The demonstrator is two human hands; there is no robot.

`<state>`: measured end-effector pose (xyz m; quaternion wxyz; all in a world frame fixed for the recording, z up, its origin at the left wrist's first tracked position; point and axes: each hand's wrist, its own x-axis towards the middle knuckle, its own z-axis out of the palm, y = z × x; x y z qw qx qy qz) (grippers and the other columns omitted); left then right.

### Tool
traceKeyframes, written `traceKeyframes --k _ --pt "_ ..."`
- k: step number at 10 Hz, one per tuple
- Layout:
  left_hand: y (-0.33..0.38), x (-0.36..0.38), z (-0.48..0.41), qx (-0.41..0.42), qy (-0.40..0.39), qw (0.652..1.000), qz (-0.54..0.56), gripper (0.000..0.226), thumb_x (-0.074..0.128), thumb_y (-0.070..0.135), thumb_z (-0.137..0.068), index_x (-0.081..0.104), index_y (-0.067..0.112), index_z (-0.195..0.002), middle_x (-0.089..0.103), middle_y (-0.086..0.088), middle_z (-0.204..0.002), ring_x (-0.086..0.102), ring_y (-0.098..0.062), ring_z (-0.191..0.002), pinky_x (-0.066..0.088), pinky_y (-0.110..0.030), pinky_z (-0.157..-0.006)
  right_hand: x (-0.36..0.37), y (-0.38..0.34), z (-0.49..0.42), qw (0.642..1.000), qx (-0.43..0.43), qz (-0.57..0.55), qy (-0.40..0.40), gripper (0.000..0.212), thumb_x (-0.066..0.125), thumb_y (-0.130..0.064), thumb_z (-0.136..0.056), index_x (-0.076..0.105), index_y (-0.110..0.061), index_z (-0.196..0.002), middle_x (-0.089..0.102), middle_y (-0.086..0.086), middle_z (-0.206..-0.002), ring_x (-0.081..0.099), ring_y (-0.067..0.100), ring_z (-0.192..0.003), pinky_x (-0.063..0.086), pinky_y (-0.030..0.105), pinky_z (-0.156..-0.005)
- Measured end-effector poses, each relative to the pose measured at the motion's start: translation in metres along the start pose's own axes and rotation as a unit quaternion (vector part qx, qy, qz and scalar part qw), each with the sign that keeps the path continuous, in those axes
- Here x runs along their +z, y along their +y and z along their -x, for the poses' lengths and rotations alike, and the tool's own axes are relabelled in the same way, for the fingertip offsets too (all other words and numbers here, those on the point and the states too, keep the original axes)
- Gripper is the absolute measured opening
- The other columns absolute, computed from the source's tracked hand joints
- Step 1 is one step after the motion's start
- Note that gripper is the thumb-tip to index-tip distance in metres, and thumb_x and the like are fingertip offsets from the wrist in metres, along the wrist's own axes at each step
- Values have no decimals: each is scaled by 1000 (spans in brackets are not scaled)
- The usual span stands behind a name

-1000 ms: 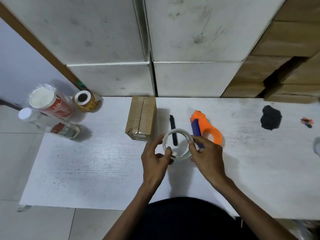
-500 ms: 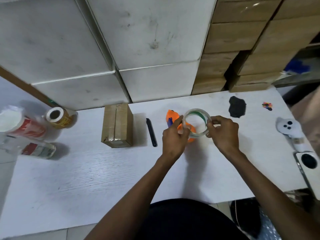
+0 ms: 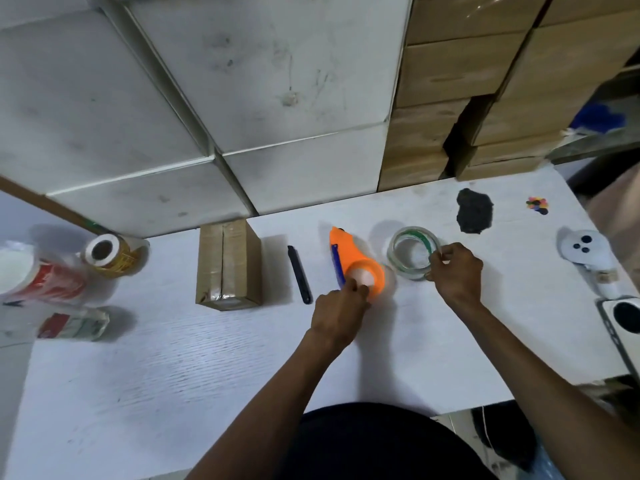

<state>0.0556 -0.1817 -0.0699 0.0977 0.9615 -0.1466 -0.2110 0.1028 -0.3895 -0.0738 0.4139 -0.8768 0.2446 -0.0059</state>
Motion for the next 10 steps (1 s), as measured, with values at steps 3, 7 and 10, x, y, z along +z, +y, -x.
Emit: traceKeyframes --k 3,7,10 --pt "-32 3 6 -4 21 999 28 28 48 11 -100 59 8 -126 56 -16 -131 63 -44 -104 55 -48 -74 26 -1 10 999 23 -18 -25 10 58 -8 -92 59 2 -92 62 6 -73 65 15 -47 48 13 -44" --pt "-35 11 7 -1 47 999 15 24 53 4 -95 58 2 -118 57 -18 -128 65 -45 -89 49 -45 -59 39 1 15 998 21 -46 -38 15 57 -16 -94 58 -1 -93 64 5 -74 71 29 -58 46 9 -47" --pt "-37 10 14 15 78 997 11 39 58 8 -92 53 14 -130 50 -11 -143 67 -46 -73 54 -42 -55 39 8 15 1000 -9 -8 -25 31 66 -25 -88 60 4 -100 71 13 -74 70 31 -78 53 33 -75"
